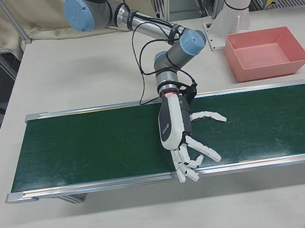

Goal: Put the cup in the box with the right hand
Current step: 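Hold the open right hand in the cup's path as it approaches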

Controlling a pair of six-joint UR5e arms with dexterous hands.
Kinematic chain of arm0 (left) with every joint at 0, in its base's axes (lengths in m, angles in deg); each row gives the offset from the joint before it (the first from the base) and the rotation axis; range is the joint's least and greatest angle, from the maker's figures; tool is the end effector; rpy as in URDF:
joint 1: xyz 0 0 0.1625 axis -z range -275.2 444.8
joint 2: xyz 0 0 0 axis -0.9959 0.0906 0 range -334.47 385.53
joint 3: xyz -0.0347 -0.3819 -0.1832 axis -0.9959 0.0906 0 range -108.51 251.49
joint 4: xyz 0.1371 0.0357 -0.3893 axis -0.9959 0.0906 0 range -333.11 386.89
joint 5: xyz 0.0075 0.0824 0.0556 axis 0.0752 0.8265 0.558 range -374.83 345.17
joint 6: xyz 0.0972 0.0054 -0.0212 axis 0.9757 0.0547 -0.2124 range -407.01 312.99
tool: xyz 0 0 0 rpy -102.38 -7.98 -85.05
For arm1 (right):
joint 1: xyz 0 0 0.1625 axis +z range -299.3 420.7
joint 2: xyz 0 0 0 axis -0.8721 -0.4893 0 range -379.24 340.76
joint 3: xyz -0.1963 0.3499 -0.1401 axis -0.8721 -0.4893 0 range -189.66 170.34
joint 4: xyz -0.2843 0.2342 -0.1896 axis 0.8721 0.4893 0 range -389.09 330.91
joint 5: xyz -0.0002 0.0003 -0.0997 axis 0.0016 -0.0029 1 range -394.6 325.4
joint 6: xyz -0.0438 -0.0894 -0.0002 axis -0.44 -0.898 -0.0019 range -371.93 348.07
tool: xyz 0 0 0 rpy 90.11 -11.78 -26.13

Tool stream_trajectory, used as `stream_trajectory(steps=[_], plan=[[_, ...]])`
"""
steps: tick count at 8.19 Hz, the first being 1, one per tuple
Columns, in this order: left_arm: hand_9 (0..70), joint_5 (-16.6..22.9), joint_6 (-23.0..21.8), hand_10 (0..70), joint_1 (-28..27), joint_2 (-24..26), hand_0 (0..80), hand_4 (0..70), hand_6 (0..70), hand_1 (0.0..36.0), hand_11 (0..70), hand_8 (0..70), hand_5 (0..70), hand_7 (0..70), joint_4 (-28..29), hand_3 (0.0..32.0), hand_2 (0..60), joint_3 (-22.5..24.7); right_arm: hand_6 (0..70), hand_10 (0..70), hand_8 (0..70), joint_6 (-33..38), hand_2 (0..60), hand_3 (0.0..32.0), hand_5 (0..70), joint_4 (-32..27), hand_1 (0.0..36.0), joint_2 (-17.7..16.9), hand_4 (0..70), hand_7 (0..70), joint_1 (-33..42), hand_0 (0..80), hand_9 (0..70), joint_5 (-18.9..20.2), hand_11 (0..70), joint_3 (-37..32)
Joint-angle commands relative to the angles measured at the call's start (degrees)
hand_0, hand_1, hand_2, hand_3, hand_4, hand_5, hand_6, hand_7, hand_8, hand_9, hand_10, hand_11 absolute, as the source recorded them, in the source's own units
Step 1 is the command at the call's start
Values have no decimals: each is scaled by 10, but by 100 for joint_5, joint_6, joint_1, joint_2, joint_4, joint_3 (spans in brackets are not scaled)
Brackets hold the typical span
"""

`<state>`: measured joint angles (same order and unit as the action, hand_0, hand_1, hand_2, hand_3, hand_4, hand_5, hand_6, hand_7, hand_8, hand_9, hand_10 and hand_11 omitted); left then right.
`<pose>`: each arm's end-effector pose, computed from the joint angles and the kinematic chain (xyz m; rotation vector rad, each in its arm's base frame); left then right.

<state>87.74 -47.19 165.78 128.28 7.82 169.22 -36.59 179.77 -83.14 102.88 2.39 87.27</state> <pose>-0.0223 -0.5715 0.5370 -0.3867 2.0406 -1.9917 -0.2890 -0.5490 0.4254 0.4919 -2.0825 2.0280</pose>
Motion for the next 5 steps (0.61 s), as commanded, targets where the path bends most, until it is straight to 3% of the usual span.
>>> stream_trajectory(steps=[1, 3, 5], plan=[[0, 0, 0, 0, -3, 0, 0, 0, 0, 0, 0, 0, 0, 0, 0, 0, 0, 0, 135, 58, 85, 13, 79, 0, 15, 14, 51, -9, 288, 634, -8, 396, 234, 45, 86, 141], [0, 0, 0, 0, -3, 0, 0, 0, 0, 0, 0, 0, 0, 0, 0, 0, 0, 0, 127, 54, 87, 13, 66, 0, 21, 14, 74, -96, 245, 590, -8, 423, 229, 125, 82, 316], [0, 0, 0, 0, -3, 0, 0, 0, 0, 0, 0, 0, 0, 0, 0, 0, 0, 0, 129, 54, 88, 13, 22, 0, 21, 23, 59, -141, 265, 601, -16, 434, 233, 125, 82, 431]])
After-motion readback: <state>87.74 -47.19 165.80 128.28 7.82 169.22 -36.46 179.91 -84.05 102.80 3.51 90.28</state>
